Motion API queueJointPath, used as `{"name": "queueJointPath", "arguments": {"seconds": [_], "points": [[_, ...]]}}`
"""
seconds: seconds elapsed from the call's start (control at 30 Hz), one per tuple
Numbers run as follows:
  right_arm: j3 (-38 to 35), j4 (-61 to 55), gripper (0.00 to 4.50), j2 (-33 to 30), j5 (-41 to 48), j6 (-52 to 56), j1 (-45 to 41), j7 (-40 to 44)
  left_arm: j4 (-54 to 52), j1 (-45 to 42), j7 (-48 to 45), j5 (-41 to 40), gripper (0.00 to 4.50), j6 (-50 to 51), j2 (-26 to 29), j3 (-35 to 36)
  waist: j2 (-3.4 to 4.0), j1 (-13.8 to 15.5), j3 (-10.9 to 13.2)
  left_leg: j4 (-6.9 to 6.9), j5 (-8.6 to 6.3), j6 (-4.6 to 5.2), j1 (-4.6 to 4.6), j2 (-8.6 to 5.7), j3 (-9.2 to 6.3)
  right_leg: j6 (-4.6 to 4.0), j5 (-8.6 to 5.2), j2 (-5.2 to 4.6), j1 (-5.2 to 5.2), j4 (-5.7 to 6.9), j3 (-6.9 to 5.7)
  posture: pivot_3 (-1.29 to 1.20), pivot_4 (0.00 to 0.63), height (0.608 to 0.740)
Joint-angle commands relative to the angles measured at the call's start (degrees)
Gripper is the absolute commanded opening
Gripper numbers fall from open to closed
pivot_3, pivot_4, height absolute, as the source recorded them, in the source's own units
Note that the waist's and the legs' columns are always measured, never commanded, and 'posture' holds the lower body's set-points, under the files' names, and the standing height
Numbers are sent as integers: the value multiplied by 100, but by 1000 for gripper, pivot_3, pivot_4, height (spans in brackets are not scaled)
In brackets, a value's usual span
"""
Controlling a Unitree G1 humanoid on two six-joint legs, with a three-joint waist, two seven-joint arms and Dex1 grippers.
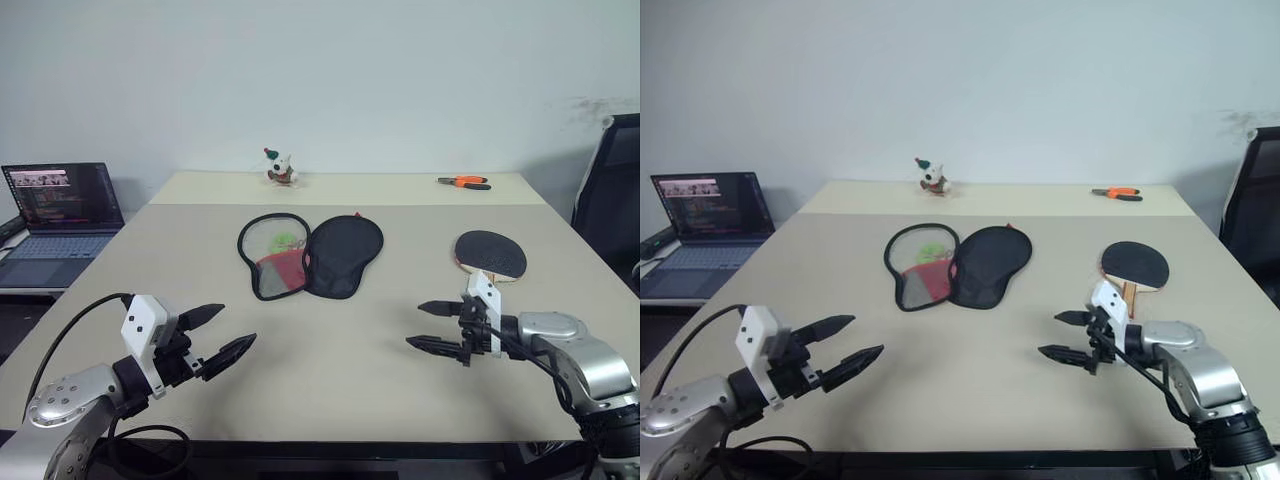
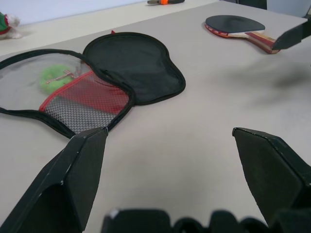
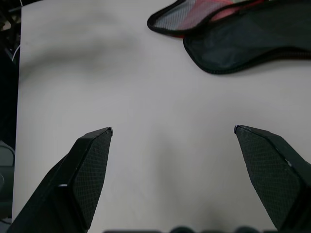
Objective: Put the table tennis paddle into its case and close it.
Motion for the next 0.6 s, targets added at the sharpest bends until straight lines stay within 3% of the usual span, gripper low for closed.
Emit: {"name": "queueJointPath", "arguments": {"seconds": [0.03,0.47,0.6], "points": [[75,115,4442,83,7,-116,-209,30,-219,-89,151,-77,4500,-19,3,156,0,-1,0,0,0,0,0,1,0,0,0,0,0,0,0,0,150,740],[129,1096,4442,865,-175,-169,-868,-614,535,-923,-151,25,4500,-156,339,-17,-1,-5,-1,0,0,0,0,1,2,-3,2,2,-1,1,1,0,150,740],[133,1325,4442,1333,-315,160,-1133,-1365,733,-984,-427,9,4500,-157,425,-50,-1,-35,-1,-3,0,0,0,3,4,-3,2,2,-5,2,5,0,150,740]]}}
